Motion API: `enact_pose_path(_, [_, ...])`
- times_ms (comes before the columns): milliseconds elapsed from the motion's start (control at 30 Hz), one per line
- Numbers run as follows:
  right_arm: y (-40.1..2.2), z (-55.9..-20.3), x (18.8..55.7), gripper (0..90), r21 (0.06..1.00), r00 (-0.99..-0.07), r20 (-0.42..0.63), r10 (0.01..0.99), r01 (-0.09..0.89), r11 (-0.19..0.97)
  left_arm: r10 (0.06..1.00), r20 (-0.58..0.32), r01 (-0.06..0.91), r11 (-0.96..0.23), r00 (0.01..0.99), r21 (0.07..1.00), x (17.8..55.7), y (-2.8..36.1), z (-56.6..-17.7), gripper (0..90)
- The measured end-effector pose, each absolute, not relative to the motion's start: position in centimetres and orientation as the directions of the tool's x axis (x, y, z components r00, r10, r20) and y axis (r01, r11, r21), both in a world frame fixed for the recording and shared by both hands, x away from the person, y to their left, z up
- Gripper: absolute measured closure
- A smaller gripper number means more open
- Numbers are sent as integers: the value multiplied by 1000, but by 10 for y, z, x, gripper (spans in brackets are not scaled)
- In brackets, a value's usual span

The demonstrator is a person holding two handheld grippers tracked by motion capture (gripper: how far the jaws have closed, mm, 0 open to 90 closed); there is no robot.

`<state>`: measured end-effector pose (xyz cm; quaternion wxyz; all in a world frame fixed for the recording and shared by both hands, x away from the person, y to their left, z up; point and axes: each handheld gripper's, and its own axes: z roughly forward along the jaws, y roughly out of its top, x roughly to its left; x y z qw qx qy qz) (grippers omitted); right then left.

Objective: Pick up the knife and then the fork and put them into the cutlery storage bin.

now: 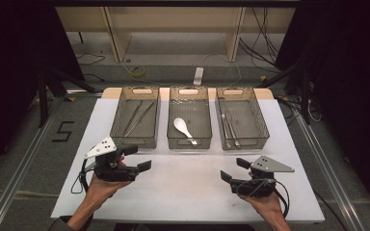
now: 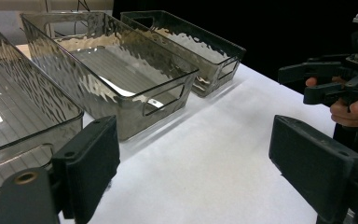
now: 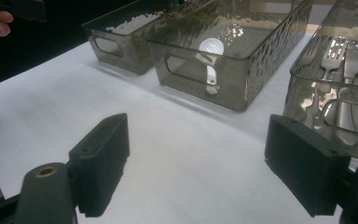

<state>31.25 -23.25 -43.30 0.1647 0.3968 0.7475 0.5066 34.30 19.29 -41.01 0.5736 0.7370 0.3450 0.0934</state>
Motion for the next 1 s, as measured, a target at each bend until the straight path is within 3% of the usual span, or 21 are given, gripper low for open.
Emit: enact_pose_path(1000, [-229,-433,313,218,886,-637,140,758,422,192,612,-249,394,-112,750,912,344,191,-410,156])
